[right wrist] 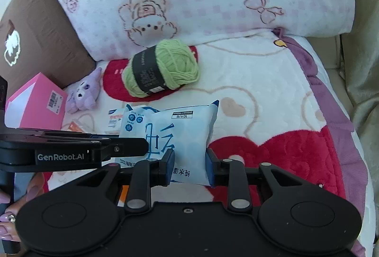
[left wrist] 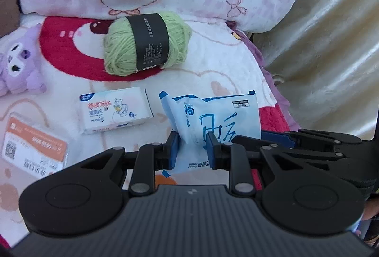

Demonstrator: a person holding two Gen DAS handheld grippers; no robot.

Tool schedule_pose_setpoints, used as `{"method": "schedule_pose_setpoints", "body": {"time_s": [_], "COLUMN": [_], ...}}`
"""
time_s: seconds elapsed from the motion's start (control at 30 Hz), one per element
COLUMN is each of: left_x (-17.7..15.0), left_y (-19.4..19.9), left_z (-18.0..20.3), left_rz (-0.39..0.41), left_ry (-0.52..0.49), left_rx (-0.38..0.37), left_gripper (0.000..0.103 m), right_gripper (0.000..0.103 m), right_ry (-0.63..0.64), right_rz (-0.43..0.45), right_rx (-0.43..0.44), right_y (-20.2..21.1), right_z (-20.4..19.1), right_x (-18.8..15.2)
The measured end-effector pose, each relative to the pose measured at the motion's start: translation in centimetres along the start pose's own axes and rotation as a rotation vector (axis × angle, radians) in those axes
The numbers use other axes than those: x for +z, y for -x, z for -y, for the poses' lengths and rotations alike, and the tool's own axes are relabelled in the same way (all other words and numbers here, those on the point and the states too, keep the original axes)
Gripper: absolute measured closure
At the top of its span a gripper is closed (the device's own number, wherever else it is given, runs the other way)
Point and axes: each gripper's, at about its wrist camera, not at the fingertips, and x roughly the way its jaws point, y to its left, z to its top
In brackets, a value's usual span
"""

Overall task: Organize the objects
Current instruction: 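Lift the wipe pack with the left tool and carry it over the pink box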

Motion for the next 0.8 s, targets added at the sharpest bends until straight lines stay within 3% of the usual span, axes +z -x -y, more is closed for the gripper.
{"method": "schedule_pose_setpoints", "body": {"time_s": [0.8], "left_x": [-3.7], "left_y": [6.0], "left_z": [-2.8], "left_rz": [-0.002], "left_ry": [0.059], "left_rx": [0.008], "left_gripper": [0.08], "right_gripper": [0.063], "right_ry": [0.115], "right_rz": [-0.05], "right_rx": [0.061], "right_y": [1.8], "right_z": [-5.8], "right_x": [-1.6]}}
